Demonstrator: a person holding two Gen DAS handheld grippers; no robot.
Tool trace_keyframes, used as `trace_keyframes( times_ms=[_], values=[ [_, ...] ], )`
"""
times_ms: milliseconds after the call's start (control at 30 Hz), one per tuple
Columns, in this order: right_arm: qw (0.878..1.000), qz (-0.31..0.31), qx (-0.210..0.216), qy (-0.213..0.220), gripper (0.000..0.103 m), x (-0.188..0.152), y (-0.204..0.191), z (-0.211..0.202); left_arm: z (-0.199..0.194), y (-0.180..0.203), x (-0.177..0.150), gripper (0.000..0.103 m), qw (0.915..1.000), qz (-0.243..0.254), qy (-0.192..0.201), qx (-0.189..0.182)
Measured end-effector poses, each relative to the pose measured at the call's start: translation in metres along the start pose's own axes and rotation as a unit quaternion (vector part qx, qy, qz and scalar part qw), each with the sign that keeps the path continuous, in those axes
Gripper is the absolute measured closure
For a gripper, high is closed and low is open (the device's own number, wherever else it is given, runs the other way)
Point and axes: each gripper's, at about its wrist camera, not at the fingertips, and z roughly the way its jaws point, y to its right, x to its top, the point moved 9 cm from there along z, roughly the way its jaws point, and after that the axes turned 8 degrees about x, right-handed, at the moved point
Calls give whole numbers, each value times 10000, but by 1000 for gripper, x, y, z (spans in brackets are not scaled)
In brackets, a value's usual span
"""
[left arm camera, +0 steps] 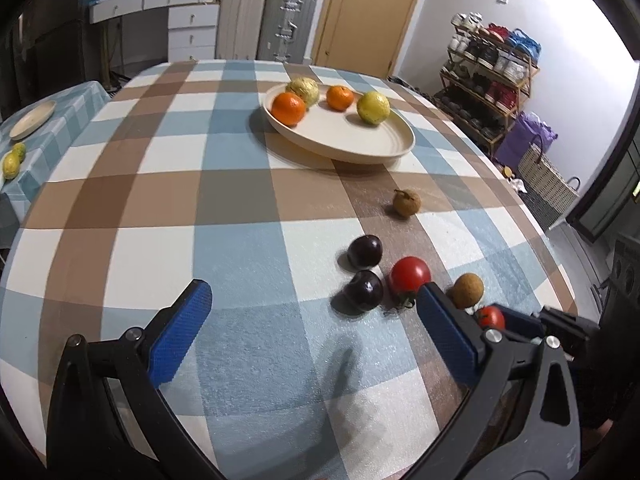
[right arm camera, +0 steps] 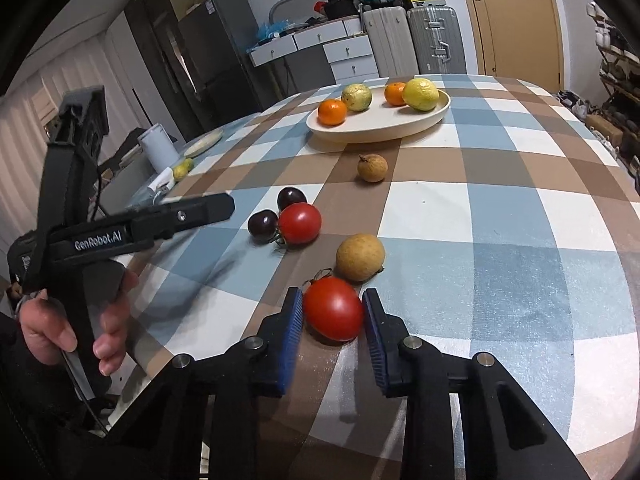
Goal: Organize fruits
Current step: 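Grasp a red tomato with the right tool while the left tool grasps a dark plum, then carry the tomato and plum over the cream plate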
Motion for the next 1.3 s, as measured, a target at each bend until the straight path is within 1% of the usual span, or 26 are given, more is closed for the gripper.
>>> trace_keyframes(
  times_ms=[67,300,367,400,467,533,567,600,667,700,733,767,833,900,1033,1167,1300],
  values=[
    [10000,41,-4,87,72,3,2,-4,3,0,-1,1,10000,13,-42,-43],
    [9994,101,8,327,72,16,9,-13,14,2,0,2,9988,-101,-269,-409],
    [9992,131,3,384,72,19,11,-14,17,4,-1,13,9980,-83,-355,-517],
    [9990,149,18,415,72,21,12,-15,19,6,-2,16,9973,-65,-425,-587],
    [9987,165,29,472,72,24,13,-16,22,9,-3,29,9963,-46,-542,-665],
    [9986,153,52,502,72,26,13,-17,22,12,-3,35,9956,-23,-534,-765],
    [9985,146,48,518,72,27,13,-18,22,14,-3,43,9954,15,-545,-792],
    [9985,147,46,534,72,28,13,-19,22,17,-3,47,9951,58,-547,-818],
    [9983,141,55,564,72,30,13,-21,23,23,-3,65,9943,205,-576,-875],
    [9982,124,53,587,72,31,14,-21,23,25,-4,69,9938,266,-589,-904],
    [9981,104,49,606,72,33,13,-22,23,28,-5,80,9932,313,-617,-936],
    [9980,86,46,621,72,34,13,-22,24,29,-5,82,9930,351,-634,-938],
    [9979,71,49,646,72,37,13,-23,24,30,-3,82,9929,383,-608,-948],
    [9977,67,67,667,72,40,13,-24,22,31,-3,82,9918,358,-642,-1043],
    [9977,39,107,668,72,44,13,-25,14,31,5,82,9926,461,-534,-987],
    [9976,52,156,670,72,54,16,-22,8,25,18,82,9927,408,-452,-1045],
    [9970,112,206,731,72,70,24,-20,3,16,41,82,9929,255,-307,-1119]
  ],
)
